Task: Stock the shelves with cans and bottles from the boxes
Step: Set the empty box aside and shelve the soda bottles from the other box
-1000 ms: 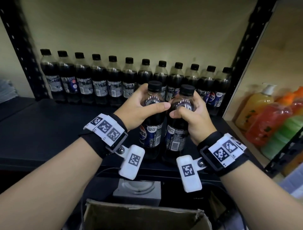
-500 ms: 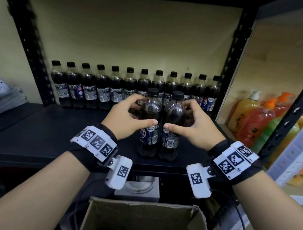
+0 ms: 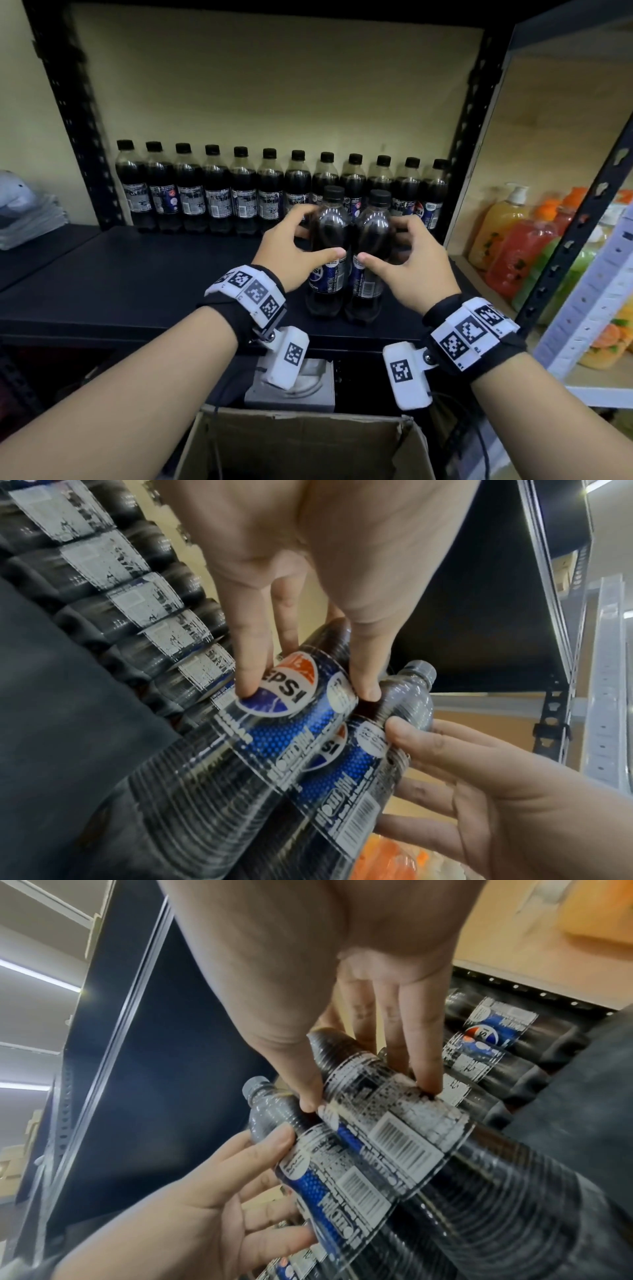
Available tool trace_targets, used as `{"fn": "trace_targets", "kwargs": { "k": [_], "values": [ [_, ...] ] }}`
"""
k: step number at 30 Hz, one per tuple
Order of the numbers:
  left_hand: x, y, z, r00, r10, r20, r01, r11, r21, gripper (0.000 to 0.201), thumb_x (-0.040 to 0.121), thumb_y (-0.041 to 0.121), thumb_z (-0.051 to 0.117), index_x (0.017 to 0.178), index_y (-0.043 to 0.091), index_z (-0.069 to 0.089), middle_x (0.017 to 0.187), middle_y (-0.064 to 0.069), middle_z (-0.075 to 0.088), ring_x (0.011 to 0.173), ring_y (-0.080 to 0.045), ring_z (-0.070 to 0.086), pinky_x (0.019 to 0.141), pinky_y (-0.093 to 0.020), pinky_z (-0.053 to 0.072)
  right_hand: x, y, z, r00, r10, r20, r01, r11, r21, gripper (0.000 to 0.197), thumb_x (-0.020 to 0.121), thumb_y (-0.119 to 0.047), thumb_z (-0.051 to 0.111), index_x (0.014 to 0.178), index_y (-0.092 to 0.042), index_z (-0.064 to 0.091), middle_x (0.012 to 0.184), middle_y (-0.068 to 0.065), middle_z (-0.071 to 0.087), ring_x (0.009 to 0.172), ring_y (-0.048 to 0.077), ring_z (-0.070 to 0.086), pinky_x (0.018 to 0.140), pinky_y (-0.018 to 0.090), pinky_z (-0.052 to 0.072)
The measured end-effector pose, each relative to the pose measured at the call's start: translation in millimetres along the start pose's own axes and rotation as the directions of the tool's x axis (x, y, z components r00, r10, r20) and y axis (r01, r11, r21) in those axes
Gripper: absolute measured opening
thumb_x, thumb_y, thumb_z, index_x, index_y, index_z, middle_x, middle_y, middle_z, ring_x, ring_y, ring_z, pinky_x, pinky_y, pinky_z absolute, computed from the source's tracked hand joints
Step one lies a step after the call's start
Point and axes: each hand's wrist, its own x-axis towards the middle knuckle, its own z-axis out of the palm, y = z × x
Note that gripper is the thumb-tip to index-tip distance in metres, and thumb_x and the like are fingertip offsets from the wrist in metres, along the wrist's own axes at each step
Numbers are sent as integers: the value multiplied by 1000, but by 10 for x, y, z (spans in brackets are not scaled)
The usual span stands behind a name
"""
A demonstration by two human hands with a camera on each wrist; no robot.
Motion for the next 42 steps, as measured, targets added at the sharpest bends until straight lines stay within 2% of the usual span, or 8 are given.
{"fn": "trace_targets", "kwargs": {
  "k": [3,8,12,19,25,32,36,42],
  "values": [
    [129,7,168,1000,-4,27,4,1000,5,78,61,57,88,128,53,49,107,8,64,93,-21,71,80,-47,62,101,106,-108,999,44,6,-44,999,9,59,75,-33,89,120,-35,49,99,-29,54,94,-7,59,82,15,47],
    [384,39,488,999,-13,45,13,1000,4,77,59,59,87,124,53,48,115,10,62,100,-22,69,84,-48,61,332,328,-259,991,137,-1,-137,990,-14,64,72,-36,90,121,-38,50,109,-14,67,103,15,68,86,45,59],
    [612,79,778,1000,7,27,-9,999,46,76,69,48,89,133,45,47,108,15,57,103,-24,67,86,-47,60,515,433,-394,985,158,-66,-164,979,-118,70,75,-35,88,133,-25,51,126,-3,64,117,20,60,96,35,52],
    [1093,58,1235,1000,29,12,-30,998,49,62,72,37,89,124,36,54,102,17,62,102,-12,64,90,-40,57,907,718,-507,965,235,-119,-244,967,-73,68,78,-27,87,136,-24,51,127,0,64,105,15,59,81,24,44],
    [1456,50,1520,999,40,-12,-39,996,85,61,73,34,89,124,27,56,113,0,63,93,-8,57,73,-14,41,1240,996,-438,930,279,-238,-297,954,-41,66,75,-28,88,132,-27,55,124,0,68,112,21,64,95,36,54],
    [1807,-24,1676,999,18,-26,-16,995,96,67,71,32,91,128,25,57,92,10,61,84,-9,59,70,-19,48,1579,1234,-374,932,260,-252,-282,958,-53,66,77,-26,87,133,-23,52,128,4,66,119,25,62,100,41,52],
    [1895,-72,1742,999,26,-41,-22,996,85,72,72,30,91,135,24,55,106,2,61,99,-14,59,82,-24,47,1736,1309,-358,935,268,-234,-286,957,-50,66,79,-25,85,134,-23,49,130,5,64,120,26,61,98,38,51],
    [1940,-134,1784,996,57,-71,-51,996,79,70,73,29,90,133,24,56,114,0,64,96,-10,59,74,-14,44,1850,1402,-328,936,253,-246,-279,958,-74,66,79,-27,85,134,-24,49,128,5,65,118,26,62,98,41,53]
  ]
}}
